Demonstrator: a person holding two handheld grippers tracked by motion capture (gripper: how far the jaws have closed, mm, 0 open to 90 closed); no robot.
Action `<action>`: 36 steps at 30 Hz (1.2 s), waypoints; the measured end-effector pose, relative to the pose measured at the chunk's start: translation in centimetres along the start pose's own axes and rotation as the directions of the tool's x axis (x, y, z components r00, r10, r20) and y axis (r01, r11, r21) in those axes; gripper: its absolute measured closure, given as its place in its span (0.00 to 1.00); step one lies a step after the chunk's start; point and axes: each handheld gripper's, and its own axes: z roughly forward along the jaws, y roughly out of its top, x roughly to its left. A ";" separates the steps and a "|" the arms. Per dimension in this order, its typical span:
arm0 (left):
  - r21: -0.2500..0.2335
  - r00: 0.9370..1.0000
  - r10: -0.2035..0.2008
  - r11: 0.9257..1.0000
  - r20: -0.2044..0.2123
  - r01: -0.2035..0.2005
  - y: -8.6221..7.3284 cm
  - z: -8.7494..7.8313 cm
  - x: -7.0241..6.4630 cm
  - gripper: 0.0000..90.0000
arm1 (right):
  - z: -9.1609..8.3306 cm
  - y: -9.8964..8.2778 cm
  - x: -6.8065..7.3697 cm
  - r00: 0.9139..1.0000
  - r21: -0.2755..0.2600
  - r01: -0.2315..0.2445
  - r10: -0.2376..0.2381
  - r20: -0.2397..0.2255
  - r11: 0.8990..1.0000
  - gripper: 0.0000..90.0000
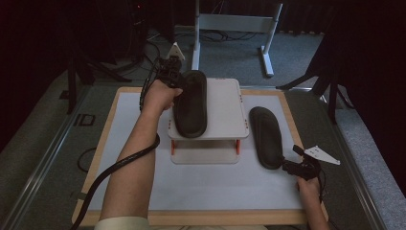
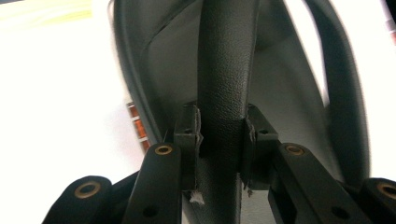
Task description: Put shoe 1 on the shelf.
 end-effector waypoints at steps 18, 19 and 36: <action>-0.028 0.992 0.121 0.992 0.027 -0.121 -0.5 -1.4 -0.5 0.52 | 0.0 0.0 0.0 1.000 0.004 -0.005 0.005 -0.002 1.000 0.14; -0.028 0.992 0.121 0.992 0.027 -0.121 -0.5 -1.4 -0.5 0.52 | 0.0 0.0 0.0 1.000 0.004 -0.005 0.005 -0.002 1.000 0.14; -0.065 0.976 0.214 0.975 0.036 -0.212 -2.8 -4.6 1.0 0.66 | 0.1 0.0 -0.1 1.000 0.007 -0.006 0.006 -0.006 1.000 0.14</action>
